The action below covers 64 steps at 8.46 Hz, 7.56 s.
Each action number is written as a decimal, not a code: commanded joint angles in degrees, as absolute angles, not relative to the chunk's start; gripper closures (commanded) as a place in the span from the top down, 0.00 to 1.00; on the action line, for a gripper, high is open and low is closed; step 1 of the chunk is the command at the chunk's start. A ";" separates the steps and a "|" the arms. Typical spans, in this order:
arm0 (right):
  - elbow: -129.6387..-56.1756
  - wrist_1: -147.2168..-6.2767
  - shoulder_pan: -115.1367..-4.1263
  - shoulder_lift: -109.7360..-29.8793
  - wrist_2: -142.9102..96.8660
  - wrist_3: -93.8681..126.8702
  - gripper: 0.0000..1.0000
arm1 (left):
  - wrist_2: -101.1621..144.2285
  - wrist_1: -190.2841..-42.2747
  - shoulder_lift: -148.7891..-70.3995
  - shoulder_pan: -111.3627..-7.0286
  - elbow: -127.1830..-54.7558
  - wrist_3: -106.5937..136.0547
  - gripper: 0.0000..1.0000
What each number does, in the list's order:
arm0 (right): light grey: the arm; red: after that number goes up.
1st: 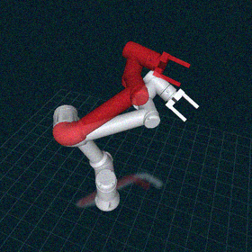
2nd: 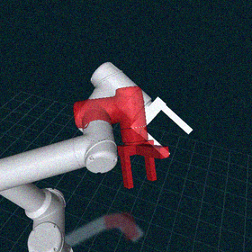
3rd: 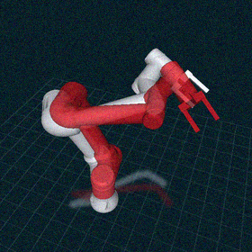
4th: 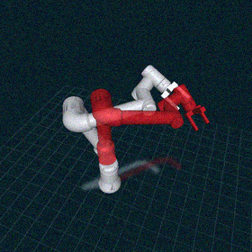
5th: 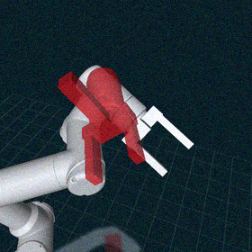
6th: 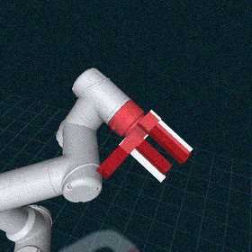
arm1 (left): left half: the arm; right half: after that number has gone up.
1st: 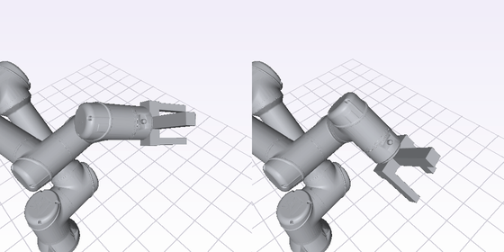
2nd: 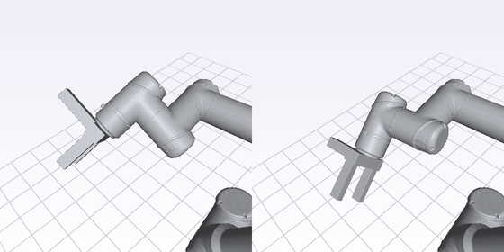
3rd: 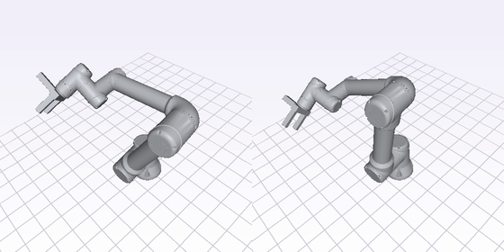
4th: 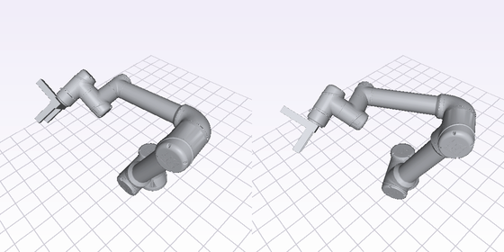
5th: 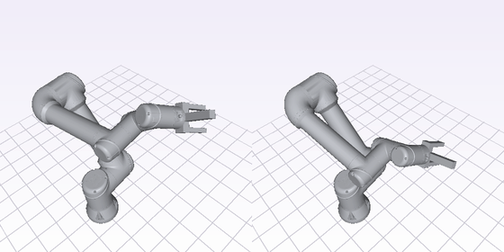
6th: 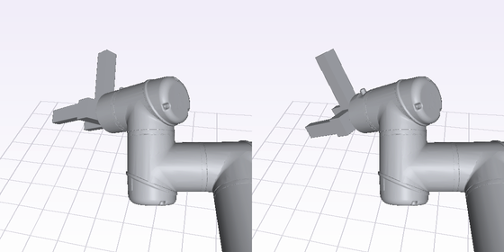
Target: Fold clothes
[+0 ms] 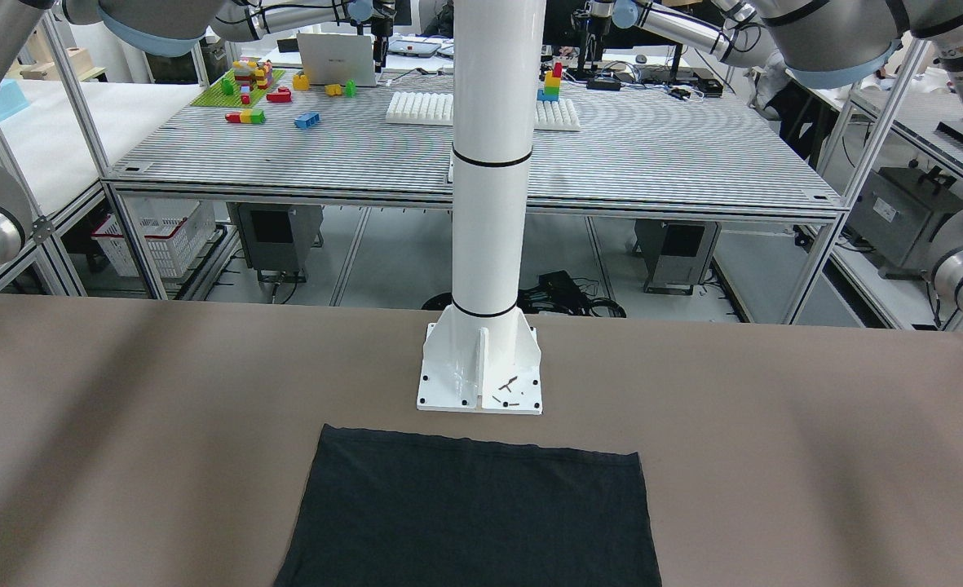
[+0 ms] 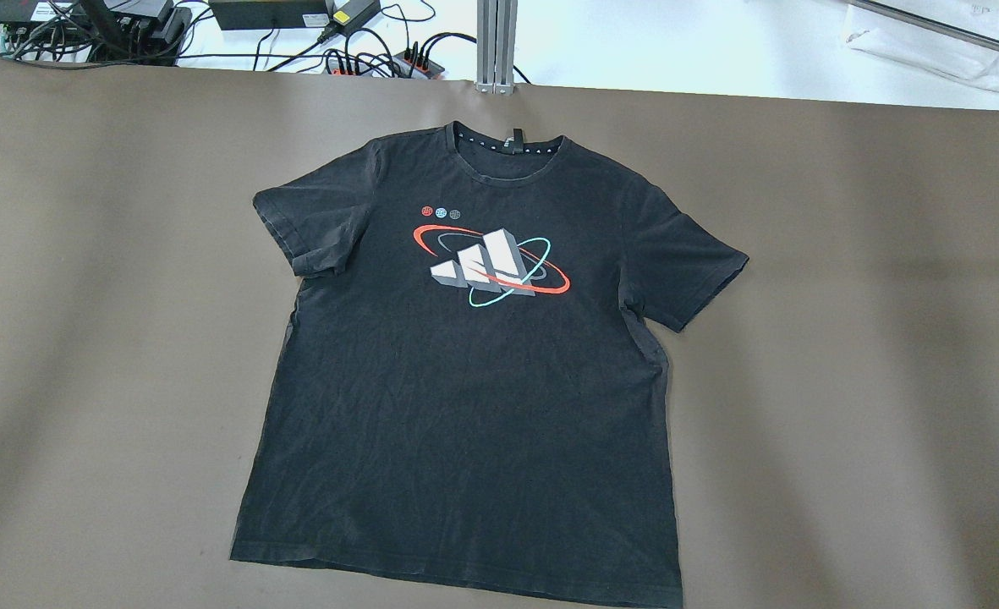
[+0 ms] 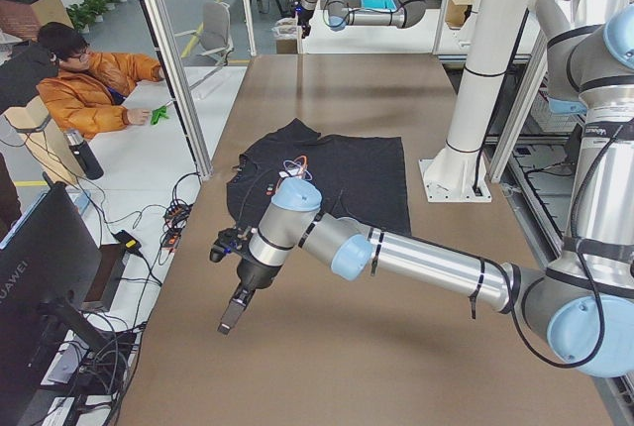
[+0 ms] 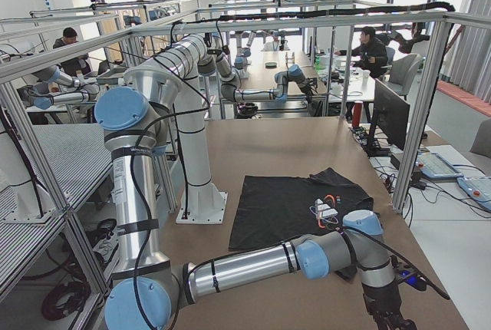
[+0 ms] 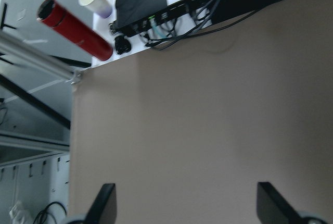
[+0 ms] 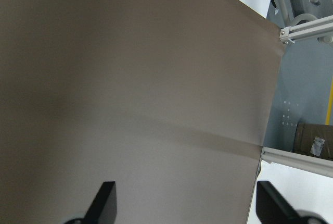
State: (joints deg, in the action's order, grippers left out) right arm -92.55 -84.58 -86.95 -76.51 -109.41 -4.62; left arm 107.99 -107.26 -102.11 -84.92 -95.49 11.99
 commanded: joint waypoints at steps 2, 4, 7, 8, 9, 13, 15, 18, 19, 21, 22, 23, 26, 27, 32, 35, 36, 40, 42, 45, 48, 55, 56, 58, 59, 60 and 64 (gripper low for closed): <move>-92.20 -84.29 -86.31 -72.96 -113.98 -1.15 0.94 | 120.82 -111.15 -110.54 -81.30 -90.03 16.67 0.95; -92.29 -83.85 -85.26 -71.81 -117.67 0.95 0.94 | 123.30 -117.92 -115.46 -79.38 -82.57 21.59 0.95; -91.93 -82.27 -83.76 -70.41 -118.82 4.81 0.94 | 123.31 -124.06 -123.21 -72.89 -74.81 31.42 0.95; -91.93 -82.18 -83.32 -69.79 -120.48 6.57 0.94 | 123.05 -129.93 -122.79 -70.60 -73.32 36.25 0.95; -92.02 -79.92 -82.10 -69.70 -120.85 6.77 0.94 | 122.70 -133.64 -121.74 -68.92 -73.13 39.34 0.95; -90.97 -71.81 -74.55 -70.84 -120.94 21.61 0.94 | 113.15 -136.58 -122.42 -60.58 -72.25 46.84 0.95; -86.16 -64.64 -72.69 -70.84 -120.94 26.16 0.94 | 111.89 -137.10 -124.97 -59.42 -69.18 46.85 0.95; -79.90 -51.18 -65.59 -70.84 -118.67 38.72 0.94 | 111.09 -138.43 -126.99 -59.33 -66.55 46.85 0.95; -79.89 -49.59 -63.74 -70.84 -116.74 40.93 0.94 | 110.66 -138.43 -127.87 -59.33 -65.32 46.85 0.95; -79.11 -44.94 -59.00 -70.84 -112.08 49.44 0.94 | 110.39 -138.43 -127.97 -59.33 -65.13 46.85 0.95; -78.32 -43.61 -56.89 -70.75 -109.62 51.05 0.94 | 110.39 -138.43 -127.97 -59.24 -65.04 46.76 0.95; -77.70 -43.25 -55.73 -70.58 -107.42 52.28 0.94 | 110.39 -138.43 -127.97 -58.98 -65.04 46.76 0.95; -75.59 -41.85 -54.15 -70.14 -106.44 54.66 0.94 | 110.39 -138.43 -128.23 -58.97 -65.04 46.76 0.95; -74.98 -40.97 -53.71 -69.79 -104.61 55.45 0.94 | 110.39 -138.43 -128.32 -58.97 -65.04 46.76 0.95; -71.98 -40.87 -52.38 -67.06 -103.27 56.78 0.84 | 110.30 -138.43 -128.67 -58.97 -64.51 46.76 0.95; -72.16 -40.87 -51.51 -66.62 -103.01 57.83 0.23 | 110.30 -138.34 -128.67 -58.97 -64.51 46.76 0.95; -72.25 -40.87 -50.89 -66.71 -103.01 57.83 0.22 | 110.30 -138.34 -128.67 -58.97 -64.51 46.76 0.95; -75.84 -43.57 -51.93 -65.22 -103.53 57.92 0.00 | 110.30 -137.99 -129.37 -59.06 -64.51 46.85 0.95; -77.78 -45.61 -52.73 -63.99 -103.71 57.74 0.00 | 110.39 -137.99 -129.37 -59.06 -64.51 46.85 0.95; -77.78 -52.54 -52.47 -55.49 -103.45 58.09 0.00 | 110.30 -137.90 -129.37 -59.24 -64.51 46.85 0.95; -77.35 -54.22 -47.66 -50.55 -100.74 65.47 0.00 | 110.30 -137.90 -129.37 -59.33 -63.99 46.93 0.95; -65.49 -54.76 -41.75 -40.25 -86.23 66.71 0.00 | 108.28 -138.34 -129.46 -59.15 -62.23 47.46 0.95; -65.30 -54.67 -41.84 -40.25 -85.70 66.71 0.00 | 108.28 -138.34 -129.46 -59.15 -62.23 47.46 0.95; -65.30 -54.41 -41.75 -39.29 -85.52 66.97 0.00 | 108.28 -138.34 -129.46 -59.15 -62.23 47.46 0.95; -65.13 -54.49 -41.75 -38.33 -85.43 67.23 0.00 | 108.28 -138.43 -129.55 -59.06 -62.23 47.46 0.95; -65.04 -54.49 -41.66 -38.41 -85.52 67.24 0.00 | 108.28 -138.43 -129.55 -59.06 -62.23 47.46 0.95; -65.30 -54.06 -41.92 -39.55 -85.60 67.15 0.94 | 108.19 -138.69 -129.90 -58.10 -62.23 47.46 0.95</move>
